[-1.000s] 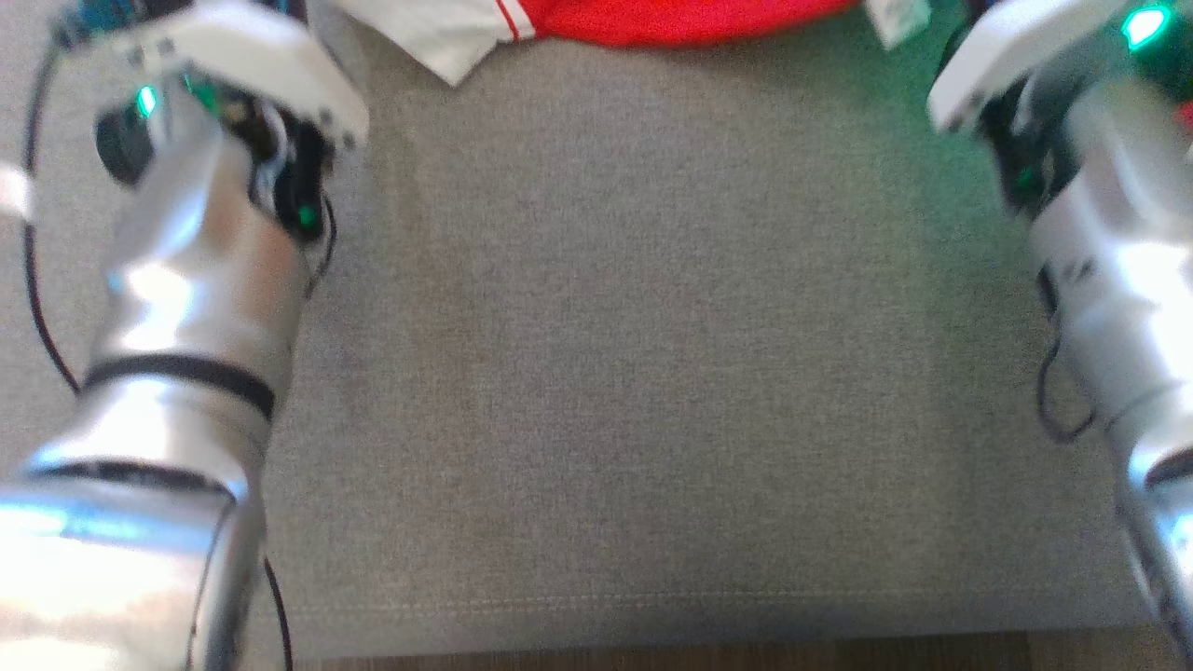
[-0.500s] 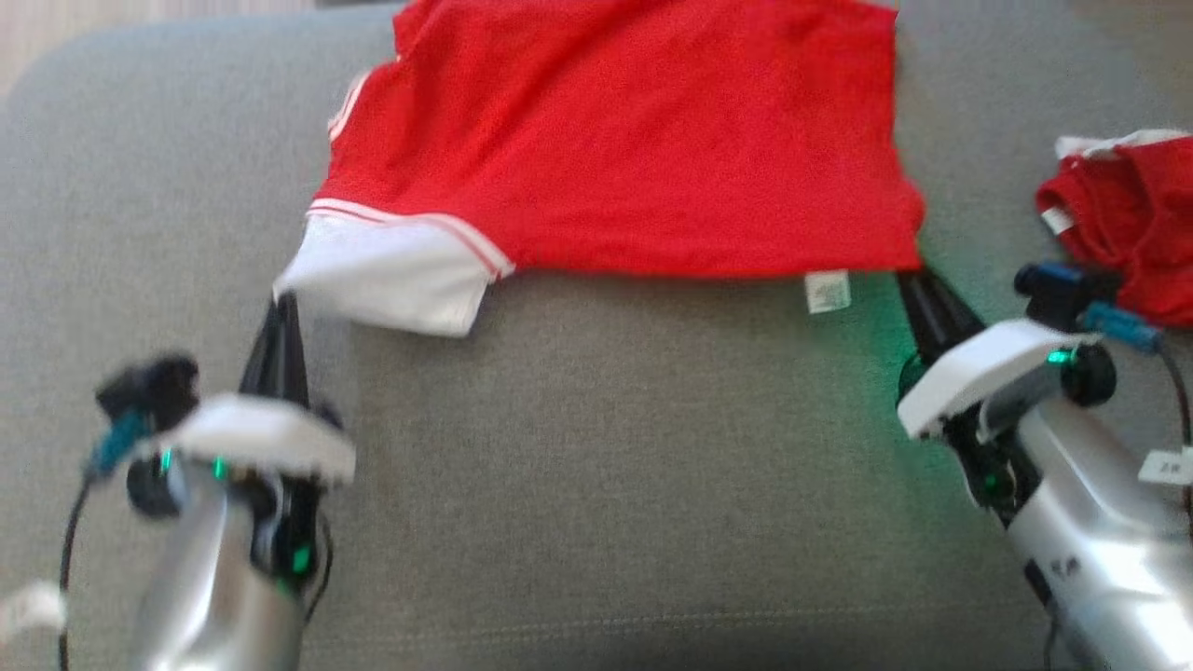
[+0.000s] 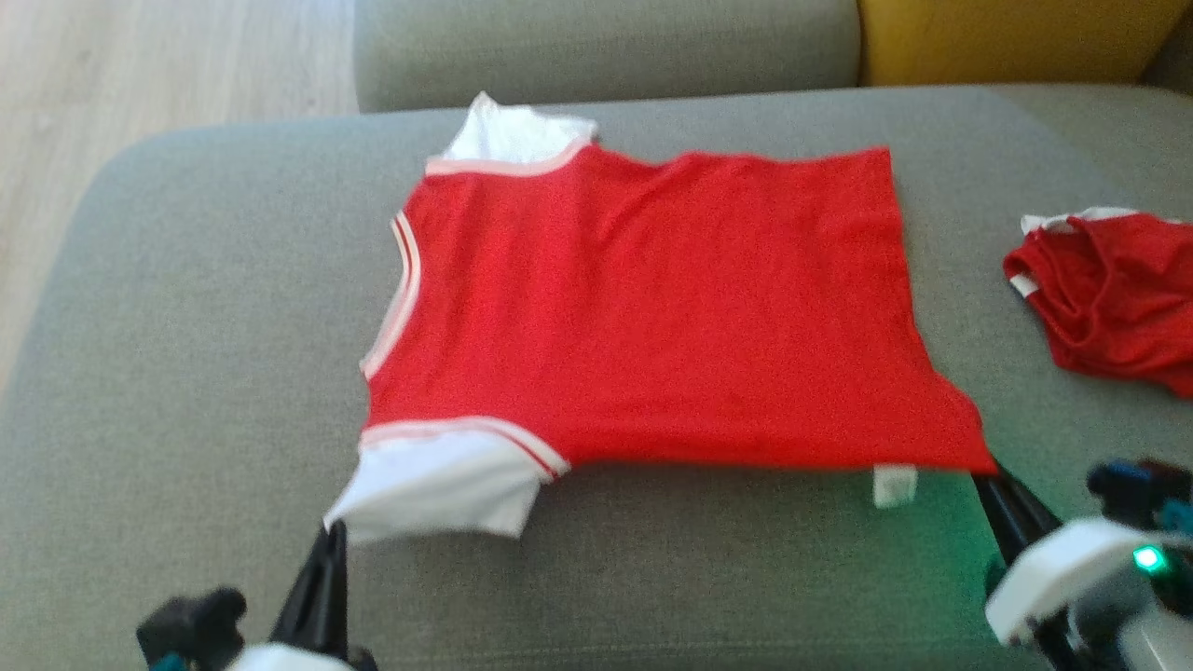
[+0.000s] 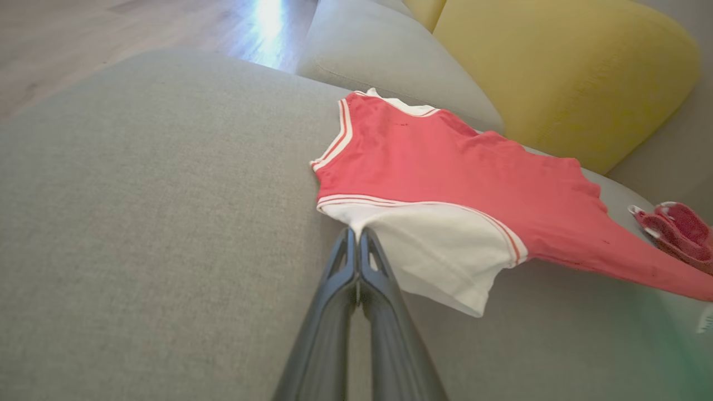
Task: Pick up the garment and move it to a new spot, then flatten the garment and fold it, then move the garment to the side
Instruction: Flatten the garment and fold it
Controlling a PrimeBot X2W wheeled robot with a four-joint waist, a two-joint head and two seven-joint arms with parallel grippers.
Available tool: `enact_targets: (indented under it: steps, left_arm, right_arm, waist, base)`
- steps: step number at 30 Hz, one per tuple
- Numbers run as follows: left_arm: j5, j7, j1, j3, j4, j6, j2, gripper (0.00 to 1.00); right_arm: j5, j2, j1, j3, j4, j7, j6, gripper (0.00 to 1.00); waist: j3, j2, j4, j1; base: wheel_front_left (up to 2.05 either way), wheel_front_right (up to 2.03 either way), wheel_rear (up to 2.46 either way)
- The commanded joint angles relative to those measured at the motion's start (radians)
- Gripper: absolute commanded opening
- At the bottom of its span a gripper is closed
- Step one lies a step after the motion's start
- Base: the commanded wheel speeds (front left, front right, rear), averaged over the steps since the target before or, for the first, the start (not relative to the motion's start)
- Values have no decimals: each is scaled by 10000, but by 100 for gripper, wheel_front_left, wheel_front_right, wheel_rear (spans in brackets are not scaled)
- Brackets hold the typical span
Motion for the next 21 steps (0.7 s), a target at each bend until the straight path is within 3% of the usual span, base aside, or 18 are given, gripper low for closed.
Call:
enact_targets:
  steps: [1,11,21]
  left_arm:
    - [-15,183,37,277,-759,124,52,0]
    - [47,1779,1421,64,-2791,544,480,0]
    - [-326,2155,271,-24,-2693,124,661,0]
  right_arm:
    - [-350,-16,396,-343,-712,238,33,0]
    - [-2050,1449,3365,-2584,-3985,2366,33,0]
    - [-2453,2004,3144,-2881,-4756,3685,33,0]
  waist:
    - [-279,-1,96,1]
    - [-578,-1,352,1]
    - [5,-1,146,1]
  base:
    - [0,0,0]
    - [0,0,0]
    - [0,0,0]
